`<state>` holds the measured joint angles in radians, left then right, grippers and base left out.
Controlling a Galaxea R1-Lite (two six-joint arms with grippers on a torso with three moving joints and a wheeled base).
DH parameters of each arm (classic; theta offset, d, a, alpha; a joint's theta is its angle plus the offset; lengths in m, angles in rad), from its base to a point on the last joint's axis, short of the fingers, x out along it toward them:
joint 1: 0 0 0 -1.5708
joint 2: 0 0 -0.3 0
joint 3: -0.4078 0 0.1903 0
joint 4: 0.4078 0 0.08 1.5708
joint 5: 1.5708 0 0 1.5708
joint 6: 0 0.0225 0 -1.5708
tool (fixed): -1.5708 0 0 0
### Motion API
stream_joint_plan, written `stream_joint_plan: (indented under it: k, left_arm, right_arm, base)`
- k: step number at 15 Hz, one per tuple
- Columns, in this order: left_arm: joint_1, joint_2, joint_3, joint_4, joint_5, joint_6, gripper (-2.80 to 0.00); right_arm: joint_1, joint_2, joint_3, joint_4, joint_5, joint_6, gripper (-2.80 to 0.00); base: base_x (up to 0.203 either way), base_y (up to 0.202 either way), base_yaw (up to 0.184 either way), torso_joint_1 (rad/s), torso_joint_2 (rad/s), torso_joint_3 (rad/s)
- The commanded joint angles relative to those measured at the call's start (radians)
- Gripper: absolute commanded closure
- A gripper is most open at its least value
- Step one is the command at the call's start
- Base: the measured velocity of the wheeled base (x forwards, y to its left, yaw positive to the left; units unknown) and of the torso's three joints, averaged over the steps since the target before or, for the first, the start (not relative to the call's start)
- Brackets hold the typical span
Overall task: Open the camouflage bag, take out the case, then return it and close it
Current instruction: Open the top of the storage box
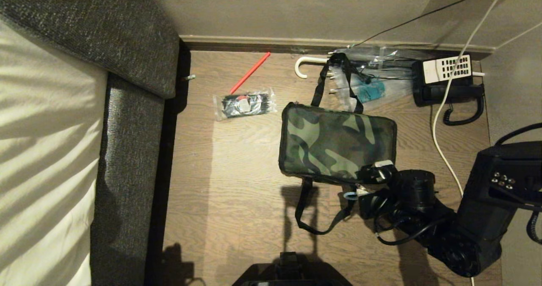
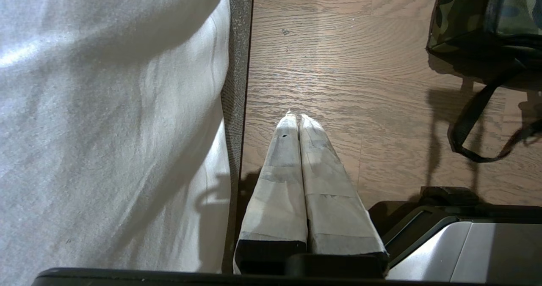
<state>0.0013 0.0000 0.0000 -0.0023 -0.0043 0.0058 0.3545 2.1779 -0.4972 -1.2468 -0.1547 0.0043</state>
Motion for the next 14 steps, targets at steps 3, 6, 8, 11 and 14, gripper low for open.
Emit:
stream_joint_plan:
  k: [3,6,8,11,14]
  left_arm:
    - [0.0,0.0,0.002,-0.001,0.0,0.0,0.0]
    - [0.0,-0.002,0.002,0.001,0.0,0.0,0.0]
    - [0.0,0.0,0.002,0.001,0.0,0.0,0.0]
    - [0.0,-0.001,0.002,0.001,0.0,0.0,0.0]
    - [0.0,-0.002,0.002,-0.001,0.0,0.0,0.0]
  right_arm:
    - [-0.073,0.001,-0.008,-0.008,0.022,-0.046,0.0]
    - [-0.113,-0.007,-0.003,-0.006,0.052,-0.081,0.0]
    - [-0.137,-0.024,0.002,0.012,0.055,-0.112,0.0]
    - [-0.165,-0.043,0.002,0.038,0.068,-0.137,0.0]
    - [-0.19,-0.044,-0.001,0.04,0.07,-0.144,0.0]
  base:
    - [0.0,0.0,0.0,0.0,0.0,0.0]
    - [0.0,0.0,0.0,0.0,0.0,0.0]
    - [0.0,0.0,0.0,0.0,0.0,0.0]
    - [0.0,0.0,0.0,0.0,0.0,0.0]
    - [0.0,0.0,0.0,0.0,0.0,0.0]
